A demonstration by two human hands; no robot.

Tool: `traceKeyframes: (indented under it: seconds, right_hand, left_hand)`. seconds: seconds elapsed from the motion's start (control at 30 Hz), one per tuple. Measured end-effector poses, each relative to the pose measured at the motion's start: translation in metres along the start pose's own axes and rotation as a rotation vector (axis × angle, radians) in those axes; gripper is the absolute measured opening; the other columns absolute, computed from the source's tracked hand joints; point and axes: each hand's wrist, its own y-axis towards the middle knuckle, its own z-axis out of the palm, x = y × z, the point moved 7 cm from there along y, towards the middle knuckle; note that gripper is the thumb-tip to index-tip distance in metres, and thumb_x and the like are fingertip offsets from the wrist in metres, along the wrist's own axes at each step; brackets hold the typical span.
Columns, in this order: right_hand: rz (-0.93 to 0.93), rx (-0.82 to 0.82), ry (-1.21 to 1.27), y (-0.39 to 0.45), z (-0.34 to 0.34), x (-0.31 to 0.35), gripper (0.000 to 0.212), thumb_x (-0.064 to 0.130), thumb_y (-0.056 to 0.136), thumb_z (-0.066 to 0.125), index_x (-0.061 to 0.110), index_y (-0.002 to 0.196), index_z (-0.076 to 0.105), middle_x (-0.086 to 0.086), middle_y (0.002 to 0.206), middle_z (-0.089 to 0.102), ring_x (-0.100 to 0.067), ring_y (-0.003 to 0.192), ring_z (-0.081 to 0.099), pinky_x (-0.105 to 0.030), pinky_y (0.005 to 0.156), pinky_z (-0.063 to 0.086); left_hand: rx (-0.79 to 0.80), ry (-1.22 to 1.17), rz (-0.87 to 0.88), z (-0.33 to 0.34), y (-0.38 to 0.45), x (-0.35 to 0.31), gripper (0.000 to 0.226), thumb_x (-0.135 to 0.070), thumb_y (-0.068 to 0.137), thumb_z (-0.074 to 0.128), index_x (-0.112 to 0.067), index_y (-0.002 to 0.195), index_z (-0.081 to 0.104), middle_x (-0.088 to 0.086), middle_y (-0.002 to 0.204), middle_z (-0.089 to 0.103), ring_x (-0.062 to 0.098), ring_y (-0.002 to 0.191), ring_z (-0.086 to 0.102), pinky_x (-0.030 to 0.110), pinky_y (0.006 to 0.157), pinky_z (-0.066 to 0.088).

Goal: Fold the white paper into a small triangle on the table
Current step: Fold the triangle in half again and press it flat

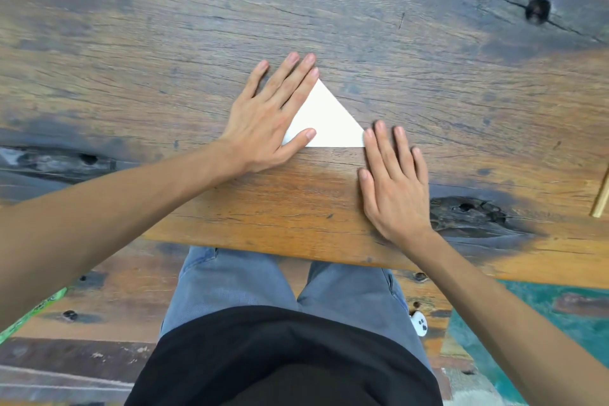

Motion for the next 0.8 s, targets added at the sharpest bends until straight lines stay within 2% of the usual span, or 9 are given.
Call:
traceKeyframes:
  seconds: [0.1,0.2,0.43,0.57,0.8]
  right_hand:
    - [0.026,0.042,-0.002,-0.019,0.0,-0.016,0.059,0.039,0.11,0.025,0.026,0.166,0.016,0.005,0.174,0.013,-0.019,0.162,0.008,-0.046,0.127,0.018]
    - [0.03,0.014,0.052,-0.016,-0.008,-0.014,0.057,0.038,0.11,0.025,0.025,0.165,0.021,0.004,0.174,0.016,-0.017,0.162,0.008,-0.044,0.126,0.015]
    - [-0.112,-0.08,0.15,0.056,-0.031,0.04,0.055,0.035,0.11,0.028,0.02,0.163,0.03,0.001,0.172,0.023,-0.018,0.161,0.015,-0.043,0.124,0.018]
    - [-0.226,-0.061,0.098,0.088,-0.031,0.065,0.056,0.037,0.11,0.026,0.022,0.164,0.028,0.003,0.172,0.023,-0.02,0.161,0.016,-0.045,0.124,0.021]
    - [-0.245,-0.069,-0.024,0.095,-0.019,0.065,0.056,0.039,0.111,0.023,0.025,0.165,0.021,0.006,0.173,0.018,-0.017,0.161,0.014,-0.044,0.123,0.02]
  left_hand:
    - [0.009,-0.005,0.002,0.001,0.001,0.0,0.081,-0.063,0.103,0.017,-0.011,0.164,0.008,0.009,0.174,0.009,0.025,0.161,0.006,0.051,0.129,0.007]
    - [0.018,-0.004,0.002,0.0,0.0,0.0,0.082,-0.063,0.102,0.016,-0.01,0.164,0.007,0.009,0.174,0.008,0.025,0.161,0.006,0.052,0.129,0.007]
    - [-0.038,-0.03,-0.01,-0.013,-0.011,-0.001,0.078,-0.057,0.105,0.019,-0.007,0.164,0.008,0.012,0.173,0.009,0.025,0.161,0.007,0.049,0.129,0.005]
    - [-0.012,-0.039,-0.049,-0.01,-0.031,-0.001,0.076,-0.055,0.106,0.02,-0.007,0.164,0.009,0.012,0.173,0.008,0.025,0.161,0.005,0.05,0.13,0.009]
    - [-0.002,-0.005,-0.068,0.001,-0.058,0.004,0.074,-0.054,0.106,0.02,-0.01,0.164,0.009,0.009,0.174,0.008,0.022,0.161,0.005,0.048,0.13,0.011]
